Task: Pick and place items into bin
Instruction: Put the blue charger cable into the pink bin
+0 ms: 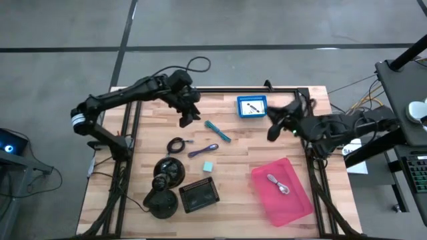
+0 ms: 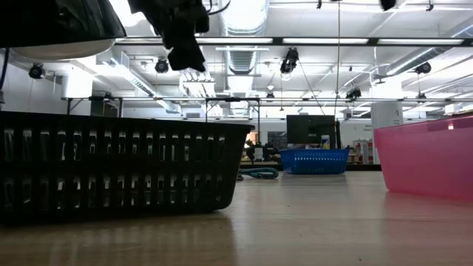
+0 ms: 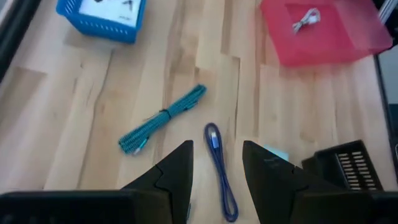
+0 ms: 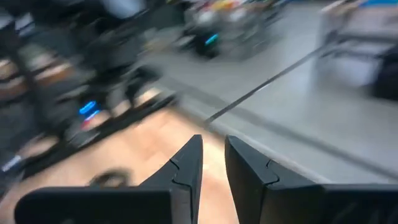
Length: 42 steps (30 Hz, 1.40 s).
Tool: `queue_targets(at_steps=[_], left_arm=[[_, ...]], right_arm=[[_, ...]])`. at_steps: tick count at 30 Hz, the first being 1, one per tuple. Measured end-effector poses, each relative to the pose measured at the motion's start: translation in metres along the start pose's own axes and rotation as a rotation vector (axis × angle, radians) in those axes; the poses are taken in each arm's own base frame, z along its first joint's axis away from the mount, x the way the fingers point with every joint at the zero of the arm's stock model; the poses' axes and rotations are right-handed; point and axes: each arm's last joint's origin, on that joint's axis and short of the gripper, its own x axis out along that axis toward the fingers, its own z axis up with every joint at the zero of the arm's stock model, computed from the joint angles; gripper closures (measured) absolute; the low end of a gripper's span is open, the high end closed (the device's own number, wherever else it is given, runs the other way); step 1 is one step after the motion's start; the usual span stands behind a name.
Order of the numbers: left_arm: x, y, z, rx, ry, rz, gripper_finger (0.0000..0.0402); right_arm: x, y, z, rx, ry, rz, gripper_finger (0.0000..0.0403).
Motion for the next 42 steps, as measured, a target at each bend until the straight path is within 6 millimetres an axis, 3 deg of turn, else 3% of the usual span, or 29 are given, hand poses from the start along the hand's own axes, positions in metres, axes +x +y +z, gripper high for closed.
queue_targets(at_steps=[10, 25, 42], left_arm=[[0.036, 0.011, 0.004, 0.197, 0.073, -0.031, 0.0278], [0.118, 0.032, 0.006, 0.228, 0.233, -0.053, 0.0278], [0.157, 0.039, -0.007, 0.190, 0.347, -0.006, 0.0278]], right_arm=[[0.021, 0.013, -0.010, -0.003, 0.059, 0.004, 0.0344], [0.003, 0.004, 0.019, 0.060, -0.017, 0.036, 0.0344], [-0.005, 0.000, 0.032, 0.071, -0.048, 0.051, 0.0344]])
